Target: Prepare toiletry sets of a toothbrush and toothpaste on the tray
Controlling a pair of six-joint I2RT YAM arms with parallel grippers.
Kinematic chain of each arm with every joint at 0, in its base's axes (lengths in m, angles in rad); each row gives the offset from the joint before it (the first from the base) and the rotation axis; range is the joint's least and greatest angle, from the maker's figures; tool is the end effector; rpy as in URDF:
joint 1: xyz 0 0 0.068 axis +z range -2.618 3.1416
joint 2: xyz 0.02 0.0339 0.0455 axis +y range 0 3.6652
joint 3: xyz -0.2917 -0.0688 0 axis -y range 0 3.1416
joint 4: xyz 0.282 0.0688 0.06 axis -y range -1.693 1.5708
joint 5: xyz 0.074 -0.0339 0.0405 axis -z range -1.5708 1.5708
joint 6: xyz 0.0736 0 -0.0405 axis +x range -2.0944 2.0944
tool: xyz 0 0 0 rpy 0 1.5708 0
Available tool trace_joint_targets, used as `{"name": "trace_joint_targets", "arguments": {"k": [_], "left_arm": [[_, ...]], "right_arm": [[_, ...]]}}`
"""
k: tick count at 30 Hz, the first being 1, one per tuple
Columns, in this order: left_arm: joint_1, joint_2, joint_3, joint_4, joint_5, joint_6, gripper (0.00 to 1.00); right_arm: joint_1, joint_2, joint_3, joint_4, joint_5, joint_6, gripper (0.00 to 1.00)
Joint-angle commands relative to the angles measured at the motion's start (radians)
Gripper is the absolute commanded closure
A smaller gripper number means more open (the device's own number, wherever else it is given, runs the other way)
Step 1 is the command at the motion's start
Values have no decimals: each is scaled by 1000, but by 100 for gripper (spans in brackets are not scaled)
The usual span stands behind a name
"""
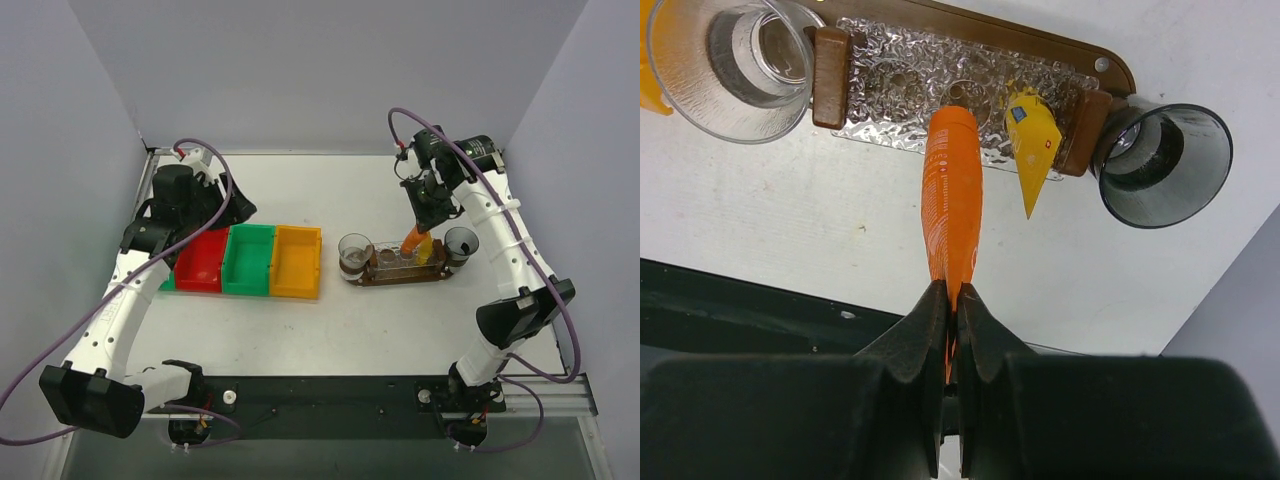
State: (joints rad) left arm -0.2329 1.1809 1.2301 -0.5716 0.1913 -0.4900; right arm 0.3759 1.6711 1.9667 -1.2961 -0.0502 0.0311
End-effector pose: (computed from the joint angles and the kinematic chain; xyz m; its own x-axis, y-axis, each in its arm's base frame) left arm 0.3029 -0.0862 0.3841 -0.6105 -0.3301 -0.7200 0.1129 0.8635 -0.4916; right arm 0.3532 0.1434 0.4191 -0.7948 -0.2803 -0.5383 -0.3673 0.9282 0.0590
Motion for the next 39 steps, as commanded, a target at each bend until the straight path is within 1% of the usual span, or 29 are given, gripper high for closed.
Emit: {"name": "trace_joint_targets", "arguments": {"k": [1, 16, 17, 21, 39], "left_arm": [[17, -7, -1, 52, 11, -4, 29], [46, -23, -11, 49, 13, -13, 30], [44, -24, -12, 47, 14, -13, 30], [47, -26, -12, 49, 11, -16, 30], [63, -24, -21, 56, 22, -27, 30]], "right_arm": [[8, 4, -3, -16, 43, -17, 100], [8, 21, -88, 32, 47, -25, 100], [9, 24, -91, 38, 47, -46, 100], [9, 30, -95, 50, 78, -53, 100], [9, 65, -114, 64, 69, -66, 100]]}}
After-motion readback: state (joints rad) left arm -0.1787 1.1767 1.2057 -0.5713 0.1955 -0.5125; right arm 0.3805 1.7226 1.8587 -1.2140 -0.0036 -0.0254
